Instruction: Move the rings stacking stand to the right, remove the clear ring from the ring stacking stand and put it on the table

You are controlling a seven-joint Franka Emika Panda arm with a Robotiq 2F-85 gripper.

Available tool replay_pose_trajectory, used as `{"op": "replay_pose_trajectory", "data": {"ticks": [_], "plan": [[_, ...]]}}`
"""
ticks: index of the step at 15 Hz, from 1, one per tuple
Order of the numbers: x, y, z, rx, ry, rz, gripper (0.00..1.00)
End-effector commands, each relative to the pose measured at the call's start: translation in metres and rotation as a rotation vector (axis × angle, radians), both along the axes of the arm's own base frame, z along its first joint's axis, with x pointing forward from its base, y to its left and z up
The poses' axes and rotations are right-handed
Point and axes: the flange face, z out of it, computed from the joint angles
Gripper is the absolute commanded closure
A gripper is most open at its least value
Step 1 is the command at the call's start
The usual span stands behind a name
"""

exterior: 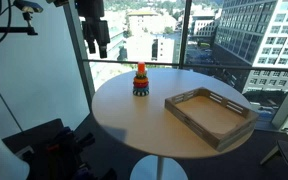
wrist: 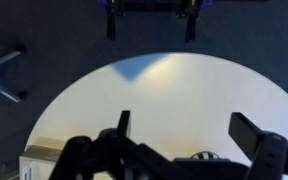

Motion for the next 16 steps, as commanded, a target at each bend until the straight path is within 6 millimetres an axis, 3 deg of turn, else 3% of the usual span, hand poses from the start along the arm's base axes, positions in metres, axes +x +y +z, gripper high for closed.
{"op": "replay_pose_trajectory", "data": {"ticks": [1,11,16], "plan": [[0.000,0.000,0.001,0.000,0.001,0.000,0.00],[0.000,0.000,0.001,0.000,0.001,0.000,0.00],[0.008,0.002,0.022,-0.010,-0.063,-0.008,0.00]]}}
